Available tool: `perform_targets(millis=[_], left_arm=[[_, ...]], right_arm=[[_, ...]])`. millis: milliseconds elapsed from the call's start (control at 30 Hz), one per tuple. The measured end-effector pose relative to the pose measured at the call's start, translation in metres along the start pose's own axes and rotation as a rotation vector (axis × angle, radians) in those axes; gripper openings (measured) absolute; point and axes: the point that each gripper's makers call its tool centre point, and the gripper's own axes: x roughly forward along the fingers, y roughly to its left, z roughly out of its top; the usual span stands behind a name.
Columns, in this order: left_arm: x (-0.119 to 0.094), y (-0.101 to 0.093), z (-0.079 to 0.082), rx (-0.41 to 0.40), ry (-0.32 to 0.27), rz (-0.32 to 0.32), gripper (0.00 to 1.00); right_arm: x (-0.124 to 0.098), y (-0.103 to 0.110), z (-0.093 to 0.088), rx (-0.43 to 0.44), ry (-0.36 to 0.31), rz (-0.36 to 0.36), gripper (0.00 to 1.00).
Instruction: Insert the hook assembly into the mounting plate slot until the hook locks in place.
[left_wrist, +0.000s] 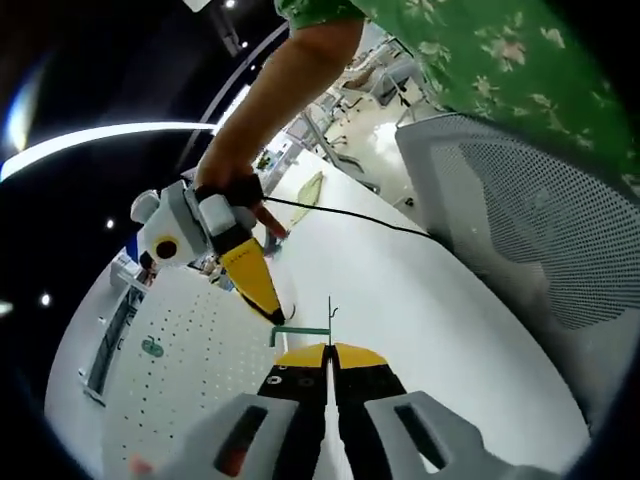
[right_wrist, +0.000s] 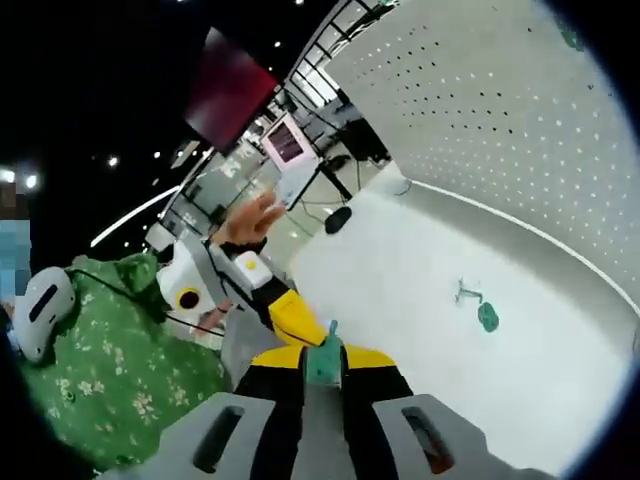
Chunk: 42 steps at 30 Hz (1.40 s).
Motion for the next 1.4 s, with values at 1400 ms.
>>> perform_targets(millis=[1400], left_arm=[[0.016, -0.018, 0.016, 0.122, -0.028, -0.117, 0.02]], right_arm=[[0.022, -0.004, -0.054, 0.057, 0.344, 0.071, 0.01]])
